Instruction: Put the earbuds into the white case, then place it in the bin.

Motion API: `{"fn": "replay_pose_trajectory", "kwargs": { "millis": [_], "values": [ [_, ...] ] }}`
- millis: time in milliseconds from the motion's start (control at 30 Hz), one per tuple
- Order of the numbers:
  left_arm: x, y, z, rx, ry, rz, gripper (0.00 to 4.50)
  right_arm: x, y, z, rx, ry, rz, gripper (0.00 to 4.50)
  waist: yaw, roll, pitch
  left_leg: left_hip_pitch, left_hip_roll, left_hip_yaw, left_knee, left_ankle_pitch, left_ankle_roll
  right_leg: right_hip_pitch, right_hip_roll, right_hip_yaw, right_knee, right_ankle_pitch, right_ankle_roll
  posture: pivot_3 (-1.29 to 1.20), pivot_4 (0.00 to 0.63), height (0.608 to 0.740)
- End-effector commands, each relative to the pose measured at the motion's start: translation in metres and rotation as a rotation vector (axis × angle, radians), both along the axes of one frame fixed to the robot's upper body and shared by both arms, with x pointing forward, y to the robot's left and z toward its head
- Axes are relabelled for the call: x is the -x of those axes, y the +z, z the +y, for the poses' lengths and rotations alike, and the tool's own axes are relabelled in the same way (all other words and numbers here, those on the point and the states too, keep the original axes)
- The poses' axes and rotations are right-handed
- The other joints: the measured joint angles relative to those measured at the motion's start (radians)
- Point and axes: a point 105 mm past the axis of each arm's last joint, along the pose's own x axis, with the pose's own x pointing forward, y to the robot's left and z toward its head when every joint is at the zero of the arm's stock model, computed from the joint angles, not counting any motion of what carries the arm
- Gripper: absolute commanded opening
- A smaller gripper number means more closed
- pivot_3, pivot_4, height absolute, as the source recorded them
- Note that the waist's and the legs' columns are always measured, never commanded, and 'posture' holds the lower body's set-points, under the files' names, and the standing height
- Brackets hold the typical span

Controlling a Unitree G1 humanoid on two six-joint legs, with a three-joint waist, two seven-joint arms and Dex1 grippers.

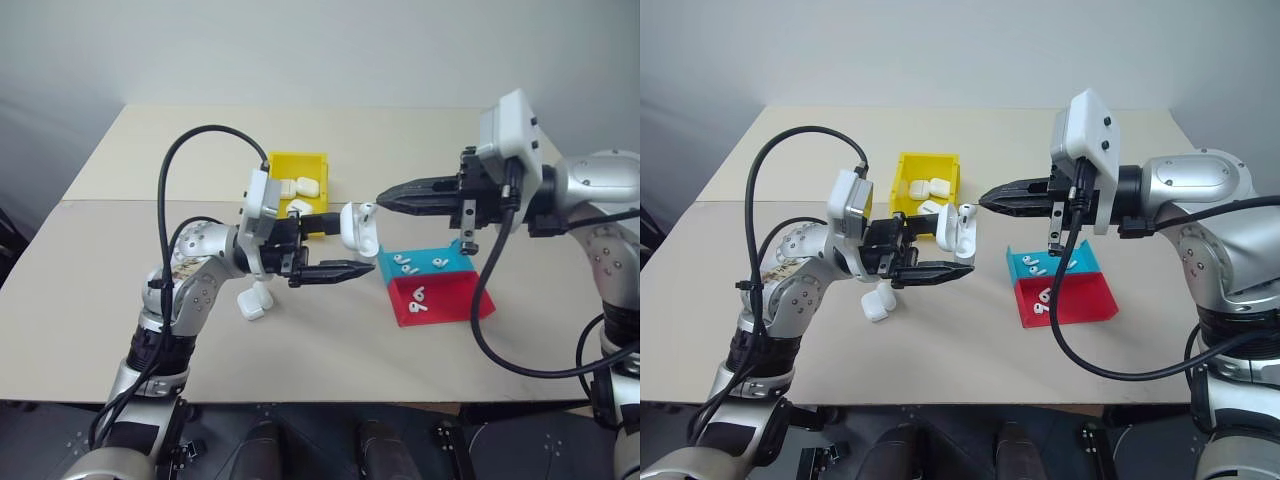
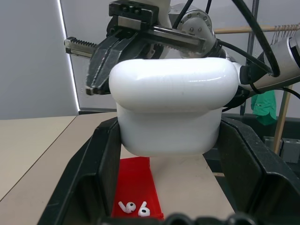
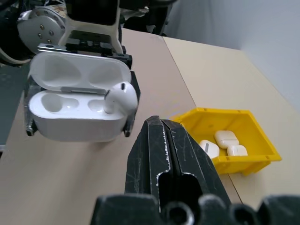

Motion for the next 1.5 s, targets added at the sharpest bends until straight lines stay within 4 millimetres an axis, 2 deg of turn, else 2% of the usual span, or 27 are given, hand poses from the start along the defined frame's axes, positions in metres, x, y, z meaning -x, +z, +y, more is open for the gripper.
{"fn": "replay_pose_trajectory", "kwargs": {
  "millis": [33,567,800,1100,1233,1333,1500],
  "values": [
    [0.003,0.009,-0.001,0.014,-0.008,-0.048,2.77,0.012,0.013,0.001,-0.006,0.028,-0.055,0.01,0.0,0.0,0.0,0.0,0.0,0.0,0.0,0.0,0.0,0.0,0.0,0.0,0.0,0.0,0.0,0.0,0.15,0.74],
    [0.001,0.009,-0.003,0.024,-0.005,-0.048,2.77,0.022,0.01,-0.002,0.031,0.043,-0.046,0.01,0.0,0.0,0.0,0.0,0.0,0.0,0.0,0.0,0.0,0.0,0.0,0.0,0.0,0.0,0.0,0.0,0.15,0.74],
    [0.0,0.01,-0.004,0.032,0.001,-0.05,2.77,0.017,0.011,-0.004,0.03,0.008,-0.051,0.01,0.0,0.0,0.0,0.0,0.0,0.0,0.0,0.0,0.0,0.0,0.0,0.0,0.0,0.0,0.0,0.0,0.15,0.74],
    [-0.002,0.007,0.006,0.016,0.036,-0.034,2.77,0.002,0.008,-0.035,0.07,-0.14,-0.042,0.01,0.002,0.0,0.0,0.0,0.0,0.0,0.0,0.0,0.0,0.0,0.0,0.0,0.0,0.0,0.0,0.0,0.15,0.74],
    [-0.003,0.006,0.008,0.014,0.045,-0.029,2.77,-0.008,-0.007,-0.056,0.193,-0.192,-0.005,0.01,0.001,0.0,0.0,0.0,0.0,0.0,0.0,0.0,0.0,0.0,0.0,0.0,0.0,0.0,0.0,0.0,0.15,0.74],
    [-0.003,0.005,0.01,0.009,0.044,-0.03,2.77,-0.005,-0.032,-0.07,0.377,-0.14,0.033,0.63,0.0,0.0,0.0,0.0,0.0,0.0,0.0,0.0,0.0,0.0,0.0,0.0,-0.001,0.0,0.0,0.0,0.15,0.74],
    [-0.002,0.003,0.009,0.005,0.032,-0.028,2.77,-0.004,-0.067,-0.075,0.565,-0.061,0.155,2.32,-0.006,0.0,0.0,0.0,0.0,0.001,0.0,0.0,0.0,0.0,0.0,0.001,0.0,0.0,0.0,0.0,0.15,0.74]
  ]
}}
